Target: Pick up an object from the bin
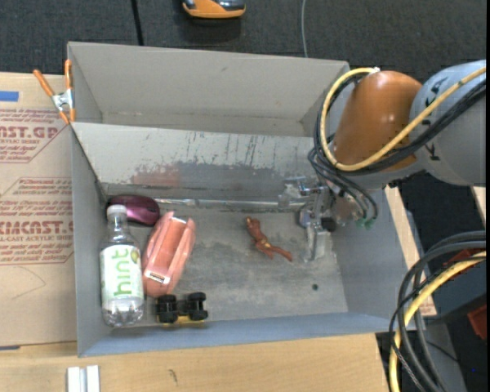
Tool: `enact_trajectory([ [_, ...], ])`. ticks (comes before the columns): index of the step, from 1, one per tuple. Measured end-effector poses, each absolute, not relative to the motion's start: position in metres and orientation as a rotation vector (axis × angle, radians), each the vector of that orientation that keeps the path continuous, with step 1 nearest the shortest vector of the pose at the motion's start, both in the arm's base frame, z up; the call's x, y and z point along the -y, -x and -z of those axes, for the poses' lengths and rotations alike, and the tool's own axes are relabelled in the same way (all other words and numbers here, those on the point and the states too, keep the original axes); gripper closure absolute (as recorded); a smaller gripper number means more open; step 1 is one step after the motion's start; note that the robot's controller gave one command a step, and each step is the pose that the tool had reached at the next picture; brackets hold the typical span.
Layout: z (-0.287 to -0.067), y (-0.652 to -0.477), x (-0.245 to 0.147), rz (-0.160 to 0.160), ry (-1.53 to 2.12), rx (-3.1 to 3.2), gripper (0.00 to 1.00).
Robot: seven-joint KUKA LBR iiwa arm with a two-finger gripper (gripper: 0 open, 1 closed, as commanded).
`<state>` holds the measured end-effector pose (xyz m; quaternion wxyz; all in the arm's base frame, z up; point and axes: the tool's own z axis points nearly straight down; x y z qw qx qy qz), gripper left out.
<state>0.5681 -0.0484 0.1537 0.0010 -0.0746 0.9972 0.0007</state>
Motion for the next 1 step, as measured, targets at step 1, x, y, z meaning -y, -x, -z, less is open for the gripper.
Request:
enact_trajectory([
  [1,-0.1293,-0.5573,0.0036,0.0,0.16,-3.134,0.0],
])
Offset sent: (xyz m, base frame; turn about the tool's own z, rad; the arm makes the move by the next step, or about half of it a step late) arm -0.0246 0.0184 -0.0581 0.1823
